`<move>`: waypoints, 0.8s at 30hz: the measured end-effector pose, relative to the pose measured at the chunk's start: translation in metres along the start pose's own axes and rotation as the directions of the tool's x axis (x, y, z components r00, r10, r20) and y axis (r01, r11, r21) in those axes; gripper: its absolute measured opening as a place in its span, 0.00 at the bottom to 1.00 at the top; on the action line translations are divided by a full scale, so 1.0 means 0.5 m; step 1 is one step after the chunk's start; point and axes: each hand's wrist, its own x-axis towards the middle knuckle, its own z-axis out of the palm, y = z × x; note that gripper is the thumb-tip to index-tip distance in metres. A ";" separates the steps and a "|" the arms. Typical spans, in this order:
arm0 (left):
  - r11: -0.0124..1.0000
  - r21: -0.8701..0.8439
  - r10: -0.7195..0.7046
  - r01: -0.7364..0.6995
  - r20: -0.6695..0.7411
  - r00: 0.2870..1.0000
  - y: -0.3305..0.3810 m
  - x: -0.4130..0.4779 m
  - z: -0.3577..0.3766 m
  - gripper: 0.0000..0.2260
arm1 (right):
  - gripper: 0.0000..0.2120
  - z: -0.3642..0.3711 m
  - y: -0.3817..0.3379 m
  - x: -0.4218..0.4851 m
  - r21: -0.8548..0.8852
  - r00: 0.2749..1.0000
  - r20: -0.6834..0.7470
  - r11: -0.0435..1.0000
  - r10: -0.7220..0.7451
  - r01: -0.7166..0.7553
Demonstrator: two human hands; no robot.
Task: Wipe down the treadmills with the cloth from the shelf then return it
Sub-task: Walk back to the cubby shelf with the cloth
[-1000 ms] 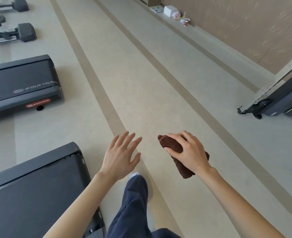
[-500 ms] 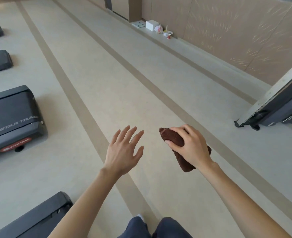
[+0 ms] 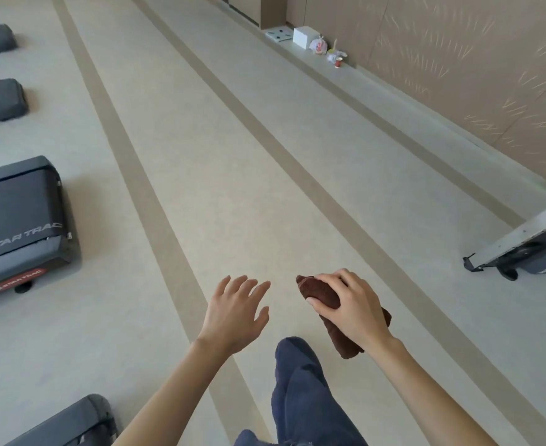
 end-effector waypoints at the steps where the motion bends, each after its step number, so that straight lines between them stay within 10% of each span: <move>1: 1.000 0.008 0.000 0.000 -0.026 1.000 -0.002 0.041 -0.007 0.18 | 0.16 -0.003 0.017 0.039 0.004 1.000 0.010 1.000 0.005 -0.005; 10: 0.996 0.079 0.061 -0.039 -0.306 0.950 -0.001 0.418 -0.088 0.19 | 0.16 -0.071 0.138 0.418 0.044 0.996 -0.063 0.997 -0.058 0.060; 24: 1.000 0.012 -0.025 0.028 -0.196 0.980 -0.183 0.747 -0.007 0.19 | 0.16 0.046 0.235 0.782 0.048 0.998 0.045 0.998 -0.040 0.038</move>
